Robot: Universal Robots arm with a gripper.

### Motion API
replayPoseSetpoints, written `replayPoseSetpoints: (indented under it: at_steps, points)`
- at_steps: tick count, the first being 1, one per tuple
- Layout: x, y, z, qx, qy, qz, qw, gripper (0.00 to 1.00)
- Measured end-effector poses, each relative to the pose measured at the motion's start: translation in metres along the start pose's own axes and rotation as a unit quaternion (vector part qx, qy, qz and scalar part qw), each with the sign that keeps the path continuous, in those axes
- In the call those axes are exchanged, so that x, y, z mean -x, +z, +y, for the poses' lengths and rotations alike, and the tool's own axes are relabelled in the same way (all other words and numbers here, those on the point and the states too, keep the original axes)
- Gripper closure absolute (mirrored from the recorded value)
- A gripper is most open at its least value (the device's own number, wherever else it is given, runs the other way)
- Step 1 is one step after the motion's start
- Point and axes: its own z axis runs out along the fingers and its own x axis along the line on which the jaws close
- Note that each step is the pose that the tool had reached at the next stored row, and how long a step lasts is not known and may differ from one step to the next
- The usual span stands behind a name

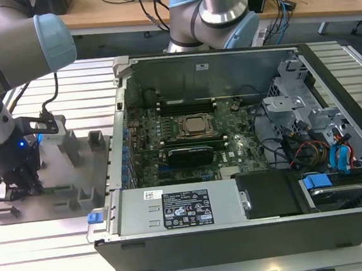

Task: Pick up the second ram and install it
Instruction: 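Pick up the second ram and move it above second insertion slot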

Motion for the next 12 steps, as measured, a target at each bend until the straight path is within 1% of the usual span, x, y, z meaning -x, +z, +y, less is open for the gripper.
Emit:
replayPoseSetpoints:
  at_steps: [8,10,11,12]
  points:
    - [0.0001,0.0,0.0,0.0,0.0,-0.0004,1.0,0.86]
    - [0.0,-0.0015,0.0001,0.0,0.0,-0.0004,1.0,0.86]
    - [-0.0001,-0.0068,0.0003,0.0001,0.0,-0.0004,1.0,0.86]
    - [-0.0001,-0.0141,0.0006,0.0,0.0,-0.0004,1.0,0.86]
